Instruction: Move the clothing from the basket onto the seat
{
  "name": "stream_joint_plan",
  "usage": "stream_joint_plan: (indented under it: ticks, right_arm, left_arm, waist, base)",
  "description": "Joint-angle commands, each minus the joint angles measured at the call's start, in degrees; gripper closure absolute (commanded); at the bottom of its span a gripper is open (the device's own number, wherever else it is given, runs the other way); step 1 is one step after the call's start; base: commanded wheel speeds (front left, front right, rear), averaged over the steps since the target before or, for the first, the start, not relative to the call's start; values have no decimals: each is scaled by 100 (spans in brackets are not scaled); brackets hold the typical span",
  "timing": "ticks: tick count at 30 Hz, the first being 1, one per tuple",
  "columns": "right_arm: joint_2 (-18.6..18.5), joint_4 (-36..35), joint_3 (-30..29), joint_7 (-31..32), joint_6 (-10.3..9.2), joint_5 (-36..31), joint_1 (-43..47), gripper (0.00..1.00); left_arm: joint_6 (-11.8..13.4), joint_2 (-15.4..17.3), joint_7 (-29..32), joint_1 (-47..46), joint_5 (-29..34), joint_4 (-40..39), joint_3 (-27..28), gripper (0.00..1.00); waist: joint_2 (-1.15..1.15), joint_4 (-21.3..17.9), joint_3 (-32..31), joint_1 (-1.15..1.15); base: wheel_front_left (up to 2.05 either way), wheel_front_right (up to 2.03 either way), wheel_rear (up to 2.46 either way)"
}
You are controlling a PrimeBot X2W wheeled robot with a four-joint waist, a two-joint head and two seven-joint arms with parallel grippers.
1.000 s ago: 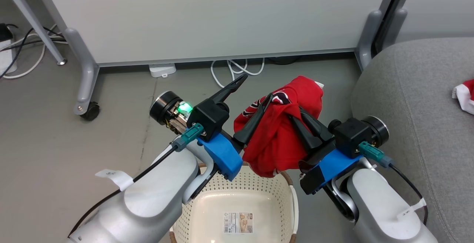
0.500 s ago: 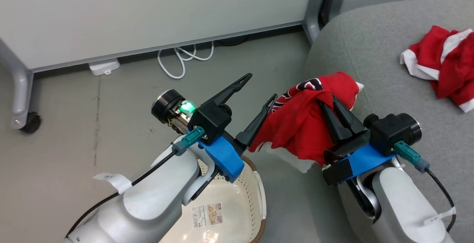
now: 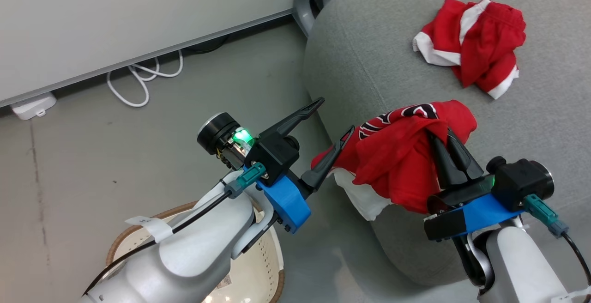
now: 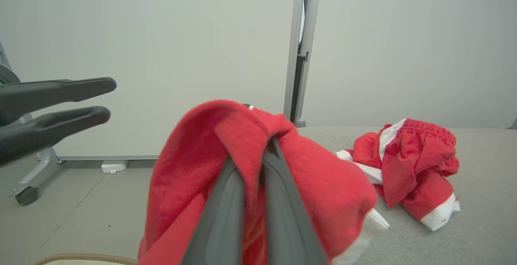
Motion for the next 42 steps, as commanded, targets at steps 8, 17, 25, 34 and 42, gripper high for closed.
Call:
stream_joint_plan:
  ticks: [8, 17, 25, 34, 42]
  right_arm:
    - [69, -181, -104, -23, 3, -64, 320, 100]
    - [19, -417, -349, -23, 3, -54, -227, 100]
    - [-246, -624, -979, -22, 2, -168, -1736, 100]
    - [-1210, -460, -2127, -22, 3, -293, -3656, 100]
    - [-2108, 508, -2865, -21, 2, -417, -4579, 100]
  left_arm:
    - [27, 29, 17, 28, -8, -15, -65, 0]
    - [59, 86, 18, -90, 23, -99, -77, 0]
    - [178, 267, 143, -285, 116, -362, -42, 0]
    - [306, 683, 331, -884, 447, -1031, 69, 0]
    - [402, 1176, 533, -1150, 698, -1588, 145, 0]
  waist:
    - [0, -528, 34, 0]
    - [0, -419, 159, 0]
    - [0, -237, 797, 0]
    - [0, -60, 2221, 0]
    - [0, -75, 3154, 0]
  base:
    - [0, 0, 0]
    - [0, 0, 0]
    - [0, 0, 0]
    - [0, 0, 0]
    - [0, 0, 0]
